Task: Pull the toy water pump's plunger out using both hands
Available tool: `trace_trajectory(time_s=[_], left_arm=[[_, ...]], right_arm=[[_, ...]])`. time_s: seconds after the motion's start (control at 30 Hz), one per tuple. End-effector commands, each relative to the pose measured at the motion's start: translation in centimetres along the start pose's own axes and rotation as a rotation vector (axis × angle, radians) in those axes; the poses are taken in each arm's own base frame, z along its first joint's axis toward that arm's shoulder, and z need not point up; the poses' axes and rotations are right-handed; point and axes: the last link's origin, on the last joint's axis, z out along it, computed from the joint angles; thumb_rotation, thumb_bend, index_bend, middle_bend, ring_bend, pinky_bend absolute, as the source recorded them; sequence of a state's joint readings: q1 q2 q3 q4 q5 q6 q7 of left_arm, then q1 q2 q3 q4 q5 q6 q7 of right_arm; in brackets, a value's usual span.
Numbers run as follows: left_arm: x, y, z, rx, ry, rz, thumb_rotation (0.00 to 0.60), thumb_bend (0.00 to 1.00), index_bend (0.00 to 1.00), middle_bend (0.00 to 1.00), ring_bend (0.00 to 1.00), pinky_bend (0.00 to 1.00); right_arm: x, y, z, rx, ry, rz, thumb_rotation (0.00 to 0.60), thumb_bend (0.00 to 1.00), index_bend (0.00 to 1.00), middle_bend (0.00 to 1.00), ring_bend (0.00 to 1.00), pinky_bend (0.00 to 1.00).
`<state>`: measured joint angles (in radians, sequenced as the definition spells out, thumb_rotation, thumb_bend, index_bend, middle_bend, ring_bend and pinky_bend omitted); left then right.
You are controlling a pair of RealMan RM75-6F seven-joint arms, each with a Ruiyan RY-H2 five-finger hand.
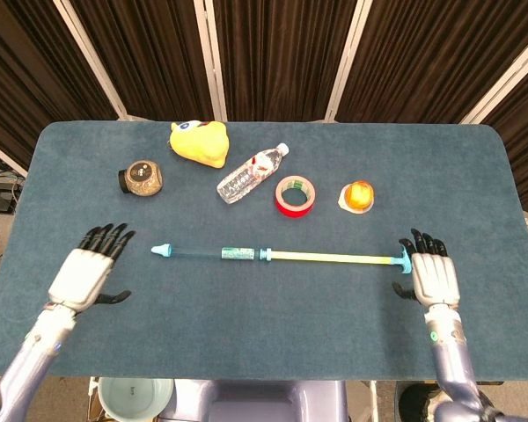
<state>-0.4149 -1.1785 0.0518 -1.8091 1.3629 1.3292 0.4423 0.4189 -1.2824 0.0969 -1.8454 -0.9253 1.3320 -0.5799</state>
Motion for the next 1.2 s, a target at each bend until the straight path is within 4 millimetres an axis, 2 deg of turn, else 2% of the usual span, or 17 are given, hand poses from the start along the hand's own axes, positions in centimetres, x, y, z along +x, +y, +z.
trace_trajectory(time_s=[0.03,0.27,0.5,0.63,0.8,1.0,1.2], left_arm=[[-0.8,-1.8,-3.4,0.057,-0.005,-0.022,0.600,0.12,0.03,0.00,0.00,0.09],[-0.4,-3.0,-6.2,0.095,0.027,-0.074,0.600,0.11,0.00,0.00,0.00,0.02],[-0.3,-4.4,-9.1,0.132,0.102,-0.094,0.600,0.11,0.00,0.00,0.00,0.01],[-0.9,-5.8,-10.5,0.165,0.115,-0.093,0.600,0.11,0.00,0.00,0.00,0.01],[-0.9,-6.2,-10.2,0.163,0.142,-0.095,0.600,0.11,0.00,0.00,0.00,0.01],[-1.6,-6.2,-9.5,0.163,0.130,-0.089,0.600,0.11,0.00,0.00,0.00,0.01],[-1.1,-6.8,-9.7,0.202,0.152,-0.131,0.600,0.11,0.00,0.00,0.00,0.01]], right_arm=[[-0.5,2.8,-3.7,0.038,0.027,-0.014,0.600,0.24,0.16,0.06,0.03,0.09],[-0.3,5.2,-7.1,0.086,0.050,-0.022,0.600,0.17,0.01,0.00,0.00,0.05],[0.6,7.3,-10.0,0.088,0.118,0.010,0.600,0.17,0.00,0.00,0.00,0.00],[0.3,9.1,-11.3,0.080,0.161,0.032,0.600,0.17,0.00,0.00,0.00,0.00],[0.0,10.0,-10.9,0.035,0.164,0.088,0.600,0.18,0.00,0.00,0.00,0.00],[0.1,9.8,-10.9,0.027,0.171,0.106,0.600,0.18,0.00,0.00,0.00,0.00],[0.0,9.8,-10.8,0.019,0.174,0.112,0.600,0.18,0.00,0.00,0.00,0.00]])
